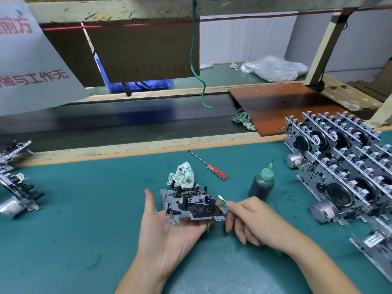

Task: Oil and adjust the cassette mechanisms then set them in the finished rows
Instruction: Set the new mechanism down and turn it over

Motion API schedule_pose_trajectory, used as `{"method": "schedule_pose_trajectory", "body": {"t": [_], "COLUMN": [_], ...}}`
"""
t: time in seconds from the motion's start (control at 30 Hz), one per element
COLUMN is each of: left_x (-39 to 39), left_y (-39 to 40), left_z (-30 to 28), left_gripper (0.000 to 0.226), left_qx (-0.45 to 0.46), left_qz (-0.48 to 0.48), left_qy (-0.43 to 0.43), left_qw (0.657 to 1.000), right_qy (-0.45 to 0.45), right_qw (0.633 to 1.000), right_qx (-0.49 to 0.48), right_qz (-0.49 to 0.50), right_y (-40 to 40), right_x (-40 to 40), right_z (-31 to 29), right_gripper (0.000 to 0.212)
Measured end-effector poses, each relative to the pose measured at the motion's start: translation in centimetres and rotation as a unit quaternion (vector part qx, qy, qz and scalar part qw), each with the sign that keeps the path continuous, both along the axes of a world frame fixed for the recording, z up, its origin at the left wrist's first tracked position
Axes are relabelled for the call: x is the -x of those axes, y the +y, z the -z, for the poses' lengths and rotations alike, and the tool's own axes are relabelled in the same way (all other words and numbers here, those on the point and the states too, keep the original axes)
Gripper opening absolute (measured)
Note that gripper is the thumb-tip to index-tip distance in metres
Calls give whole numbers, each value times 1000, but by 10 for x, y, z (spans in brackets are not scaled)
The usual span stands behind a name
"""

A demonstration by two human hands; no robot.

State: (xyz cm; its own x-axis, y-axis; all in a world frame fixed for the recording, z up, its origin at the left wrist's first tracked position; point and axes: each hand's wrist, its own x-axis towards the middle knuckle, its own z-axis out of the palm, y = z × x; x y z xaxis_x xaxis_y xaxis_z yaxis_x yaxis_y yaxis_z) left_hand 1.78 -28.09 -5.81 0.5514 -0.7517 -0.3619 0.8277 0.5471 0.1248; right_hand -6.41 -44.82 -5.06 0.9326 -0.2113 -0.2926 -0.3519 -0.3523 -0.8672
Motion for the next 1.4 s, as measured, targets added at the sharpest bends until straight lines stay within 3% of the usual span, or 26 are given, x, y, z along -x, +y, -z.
{"method": "schedule_pose_trajectory", "body": {"t": [0.07,0.13,0.2,0.27,0.3,0.33,0.37,0.43,0.47,0.53,0.73,0.77,0.87,0.97,1.3,1.4], "left_x": [-4,-9,-13,-14,-13,-11,-9,-6,-6,-7,-11,-12,-12,-12,-12,-12], "left_y": [3,7,10,10,9,7,5,1,0,-1,-4,-5,-5,-6,-6,-5], "left_z": [1,3,5,7,7,8,9,11,13,15,19,19,19,19,22,22], "left_gripper": [90,83,75,70,68,67,66,65,66,68,71,71,72,72,71,71], "left_qx": [-35,-60,-63,-52,-49,-50,-53,-50,-45,-41,-53,-58,-66,-68,-60,-56], "left_qz": [-15,-19,-13,8,25,45,65,104,119,139,152,152,151,150,150,148], "left_qy": [-35,-84,-116,-132,-137,-144,-153,-157,-153,-153,-150,-152,-154,-151,-159,-161], "left_qw": [999,994,991,990,989,987,985,981,980,978,976,975,974,975,974,974], "right_qy": [-65,-163,-317,-453,-484,-475,-430,-286,-229,-196,-257,-252,-225,-210,-223,-238], "right_qw": [977,906,837,772,759,765,792,870,896,914,923,920,918,913,888,896], "right_qx": [205,390,439,407,362,305,246,148,116,116,-49,-84,-137,-189,-292,-277], "right_qz": [4,27,84,181,243,309,357,373,362,337,282,289,295,294,277,253], "right_y": [-2,-3,-5,-4,-4,-4,-4,-8,-9,-9,-5,-6,-9,-12,-14,-13], "right_x": [1,2,4,6,7,7,6,3,2,0,-2,-2,1,2,3,4], "right_z": [4,5,2,0,-2,-4,-4,2,5,9,-1,-3,-9,-12,-17,-18], "right_gripper": [47,42,35,27,18,19,36,55,52,43,9,9,42,53,40,38]}}
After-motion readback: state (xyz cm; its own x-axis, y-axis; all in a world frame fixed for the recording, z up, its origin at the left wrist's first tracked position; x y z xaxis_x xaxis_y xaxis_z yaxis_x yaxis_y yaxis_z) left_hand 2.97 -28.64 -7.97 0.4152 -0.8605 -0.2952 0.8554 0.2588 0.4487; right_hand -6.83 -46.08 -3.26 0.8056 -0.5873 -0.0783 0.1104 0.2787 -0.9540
